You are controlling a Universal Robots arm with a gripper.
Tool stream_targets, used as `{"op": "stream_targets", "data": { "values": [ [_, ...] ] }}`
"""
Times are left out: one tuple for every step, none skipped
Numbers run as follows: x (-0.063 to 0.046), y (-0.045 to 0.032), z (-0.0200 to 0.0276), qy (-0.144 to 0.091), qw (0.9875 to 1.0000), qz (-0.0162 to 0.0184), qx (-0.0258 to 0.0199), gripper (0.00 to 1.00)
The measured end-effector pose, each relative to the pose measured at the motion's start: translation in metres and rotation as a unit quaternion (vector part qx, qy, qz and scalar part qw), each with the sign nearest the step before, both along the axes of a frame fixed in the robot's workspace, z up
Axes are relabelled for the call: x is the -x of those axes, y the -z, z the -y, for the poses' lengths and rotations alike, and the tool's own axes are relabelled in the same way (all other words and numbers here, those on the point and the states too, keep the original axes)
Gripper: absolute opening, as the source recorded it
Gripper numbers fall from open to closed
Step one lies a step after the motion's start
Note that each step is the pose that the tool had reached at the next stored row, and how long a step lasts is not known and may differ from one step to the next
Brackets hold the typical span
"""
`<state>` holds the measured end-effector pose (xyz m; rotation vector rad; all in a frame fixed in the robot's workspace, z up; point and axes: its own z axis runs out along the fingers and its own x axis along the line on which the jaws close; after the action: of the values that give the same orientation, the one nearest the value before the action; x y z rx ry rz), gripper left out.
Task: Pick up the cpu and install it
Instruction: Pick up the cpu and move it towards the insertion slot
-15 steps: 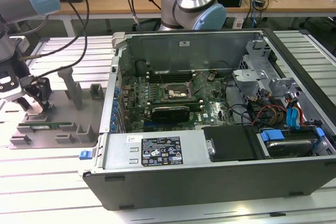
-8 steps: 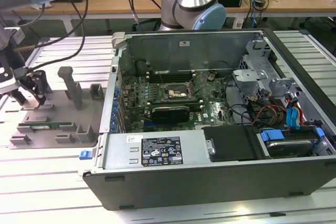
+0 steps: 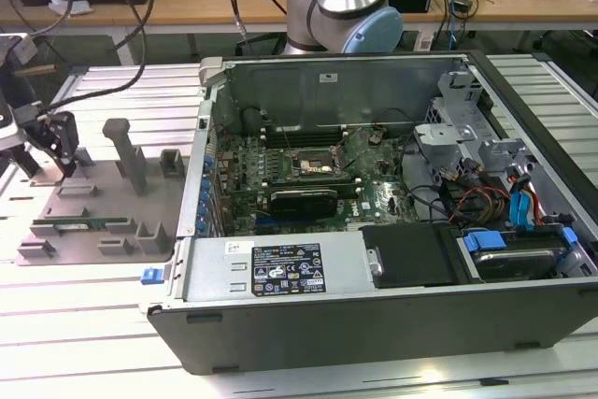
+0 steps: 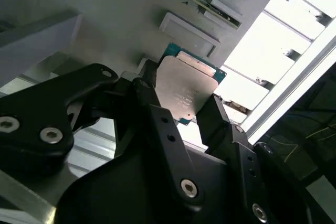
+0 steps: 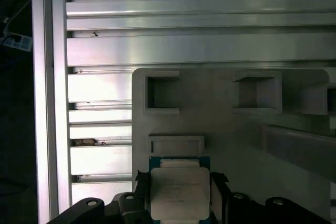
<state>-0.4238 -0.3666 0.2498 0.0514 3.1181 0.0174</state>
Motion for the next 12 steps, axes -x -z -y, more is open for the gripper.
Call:
{"op": "stream_targets", "data": {
  "values": [
    [0.0,-0.0033,0.0,0.0,1.0,0.0,0.0,0.55],
    [0.0,-0.0056,-0.0001,0.0,1.0,0.0,0.0,0.55],
    [0.0,-0.0086,-0.0001,0.0,1.0,0.0,0.0,0.55],
    [0.0,-0.0109,-0.0002,0.0,1.0,0.0,0.0,0.55],
    [0.0,-0.0146,-0.0003,0.0,1.0,0.0,0.0001,0.55],
    [0.0,-0.0183,-0.0005,0.0,1.0,0.0001,0.0,0.55],
    [0.0,-0.0206,-0.0005,0.0,1.0,0.0001,0.0,0.55],
    [0.0,-0.0231,-0.0006,0.0,1.0,0.0002,0.0,0.55],
    [0.0,-0.0252,-0.0006,0.0,1.0,0.0002,0.0,0.55],
    [0.0,-0.0287,-0.0007,0.0,1.0,0.0002,0.0,0.55],
    [0.0,-0.032,-0.0008,0.0,1.0,0.0003,0.0,0.55],
    [0.0,-0.0345,-0.0008,0.0,1.0,0.0003,0.0,0.55]
  ]
}}
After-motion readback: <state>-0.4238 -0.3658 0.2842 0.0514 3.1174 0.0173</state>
